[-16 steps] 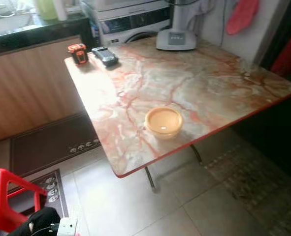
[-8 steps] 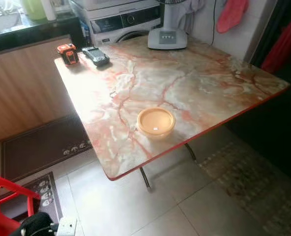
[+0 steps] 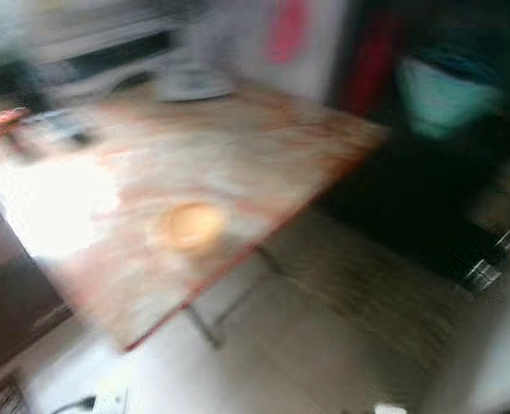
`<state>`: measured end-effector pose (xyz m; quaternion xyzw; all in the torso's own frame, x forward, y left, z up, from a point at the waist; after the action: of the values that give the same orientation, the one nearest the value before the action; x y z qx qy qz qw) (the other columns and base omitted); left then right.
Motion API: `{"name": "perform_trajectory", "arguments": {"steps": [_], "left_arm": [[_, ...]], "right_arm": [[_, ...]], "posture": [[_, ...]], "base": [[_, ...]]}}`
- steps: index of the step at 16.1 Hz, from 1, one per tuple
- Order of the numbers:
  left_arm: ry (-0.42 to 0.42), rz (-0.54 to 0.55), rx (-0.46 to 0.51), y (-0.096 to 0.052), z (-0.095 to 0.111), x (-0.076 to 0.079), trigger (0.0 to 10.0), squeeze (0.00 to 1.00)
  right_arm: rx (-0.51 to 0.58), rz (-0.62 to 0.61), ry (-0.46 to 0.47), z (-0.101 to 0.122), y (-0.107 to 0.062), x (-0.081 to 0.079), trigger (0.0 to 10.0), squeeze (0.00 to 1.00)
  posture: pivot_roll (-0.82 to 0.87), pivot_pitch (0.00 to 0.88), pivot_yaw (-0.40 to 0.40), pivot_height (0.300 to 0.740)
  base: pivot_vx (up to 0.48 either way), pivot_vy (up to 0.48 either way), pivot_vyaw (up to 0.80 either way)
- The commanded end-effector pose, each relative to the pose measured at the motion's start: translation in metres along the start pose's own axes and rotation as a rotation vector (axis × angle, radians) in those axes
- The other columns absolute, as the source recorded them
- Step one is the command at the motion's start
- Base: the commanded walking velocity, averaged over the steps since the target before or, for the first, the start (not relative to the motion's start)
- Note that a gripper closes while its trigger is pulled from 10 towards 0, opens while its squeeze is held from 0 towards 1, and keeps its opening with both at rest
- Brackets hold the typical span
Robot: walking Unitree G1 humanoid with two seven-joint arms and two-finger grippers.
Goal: Restocking fridge
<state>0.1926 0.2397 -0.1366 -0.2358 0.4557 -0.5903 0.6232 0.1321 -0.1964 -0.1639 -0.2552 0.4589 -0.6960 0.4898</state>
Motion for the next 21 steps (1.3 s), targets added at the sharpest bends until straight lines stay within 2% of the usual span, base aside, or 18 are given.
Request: {"name": "perform_trajectory", "arguments": {"steps": [1,4,6,14,21], "left_arm": [[-0.003,0.007,-0.019,-0.0007,-0.0066,-0.0034,10.0,0.00],[-0.003,0.001,-0.020,-0.0007,-0.0067,-0.0026,10.0,0.00],[-0.001,0.000,-0.019,-0.0007,-0.0065,-0.0029,10.0,0.00],[0.000,-0.002,-0.025,-0.0007,-0.0072,-0.0027,10.0,0.00],[-0.003,-0.011,-0.032,-0.0007,-0.0082,-0.0014,10.0,0.00]], "right_arm": [[-0.136,-0.029,0.001,-0.0440,-0.0082,0.0079,10.0,0.00],[-0.139,-0.029,-0.002,-0.0445,-0.0083,0.0078,10.0,0.00],[-0.143,-0.022,-0.036,-0.0440,-0.0081,0.0075,10.0,0.00],[-0.142,-0.018,-0.029,-0.0437,-0.0080,0.0071,10.0,0.00],[-0.140,-0.022,-0.027,-0.0434,-0.0080,0.0078,10.0,0.00]], "posture": [[-0.05,0.000,0.067,0.740],[-0.05,0.000,0.068,0.740],[-0.05,0.000,0.066,0.740],[-0.05,0.000,0.064,0.740],[-0.05,0.000,0.061,0.740]], "base": [[0.000,0.000,-0.80],[0.000,0.000,-0.80],[0.000,0.000,-0.79],[0.000,0.000,-0.78],[0.000,0.000,0.00]]}}
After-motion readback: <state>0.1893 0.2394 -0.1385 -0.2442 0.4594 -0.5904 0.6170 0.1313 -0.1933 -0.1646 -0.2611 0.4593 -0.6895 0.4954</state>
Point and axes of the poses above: a point about 5 cm out from each wrist's last joint towards the gripper, its own y axis pointing out of the wrist towards the gripper, its own z axis along the axis of the wrist's last joint, x = y × z, the point moved 6 cm from there along y, pointing out of the wrist towards the gripper, and after that the axes turned 15 degrees about y, right-handed, at the moved point
